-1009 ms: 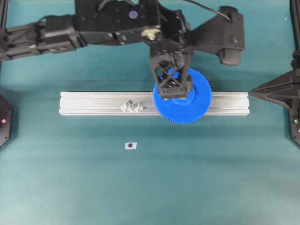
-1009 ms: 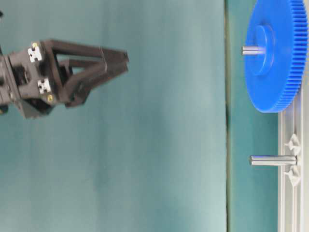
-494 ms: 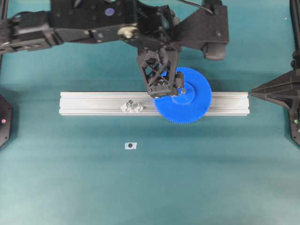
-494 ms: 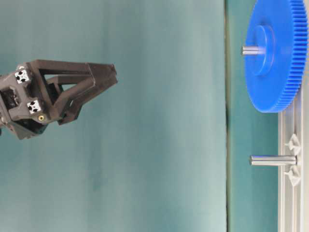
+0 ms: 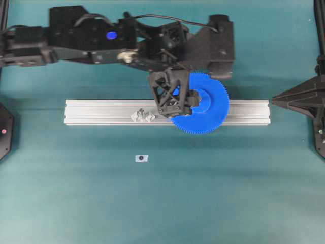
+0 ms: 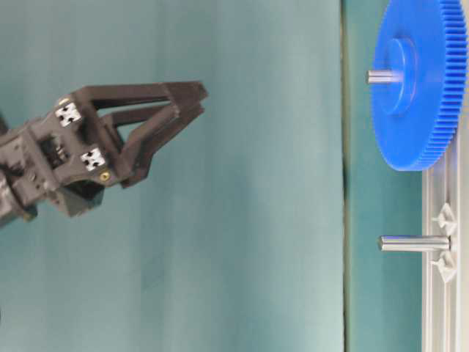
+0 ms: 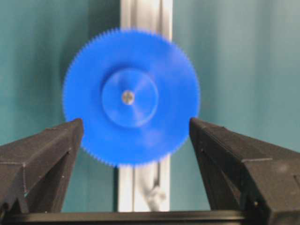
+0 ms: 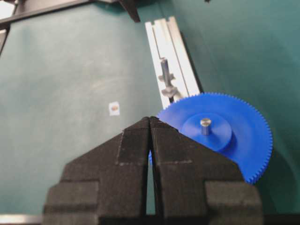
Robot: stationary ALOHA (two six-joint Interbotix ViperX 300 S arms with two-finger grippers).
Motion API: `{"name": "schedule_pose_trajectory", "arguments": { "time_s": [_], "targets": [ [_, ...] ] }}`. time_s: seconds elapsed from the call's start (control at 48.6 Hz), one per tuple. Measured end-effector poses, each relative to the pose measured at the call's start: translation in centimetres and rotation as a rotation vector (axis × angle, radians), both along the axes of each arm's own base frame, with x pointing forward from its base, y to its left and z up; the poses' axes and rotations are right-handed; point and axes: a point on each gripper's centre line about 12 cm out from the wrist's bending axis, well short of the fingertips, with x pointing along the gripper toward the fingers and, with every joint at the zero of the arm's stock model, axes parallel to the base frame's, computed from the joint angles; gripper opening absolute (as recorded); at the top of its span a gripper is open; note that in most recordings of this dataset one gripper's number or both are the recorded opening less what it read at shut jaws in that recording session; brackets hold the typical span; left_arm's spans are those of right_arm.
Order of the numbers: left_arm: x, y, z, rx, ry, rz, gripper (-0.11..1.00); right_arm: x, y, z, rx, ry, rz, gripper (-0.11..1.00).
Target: Insert the large gear onto the shaft.
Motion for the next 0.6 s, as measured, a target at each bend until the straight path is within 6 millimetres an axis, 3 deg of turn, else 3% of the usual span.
{"name": "schedule_pose_trajectory", "arguments": {
  "time_s": [0.165, 0.597],
  "targets": [
    [-0.79, -0.29, 0.28, -0.012, -0.015, 0.012, 0.88, 0.01, 0.02, 0.02, 0.000, -0.002, 0.001, 0.04],
    [-0.53, -0.93, 0.55, -0.011, -0.043, -0.002, 0.88, 0.00, 0.00, 0.00, 0.000, 0.000, 0.000, 0.04]
  ]
}}
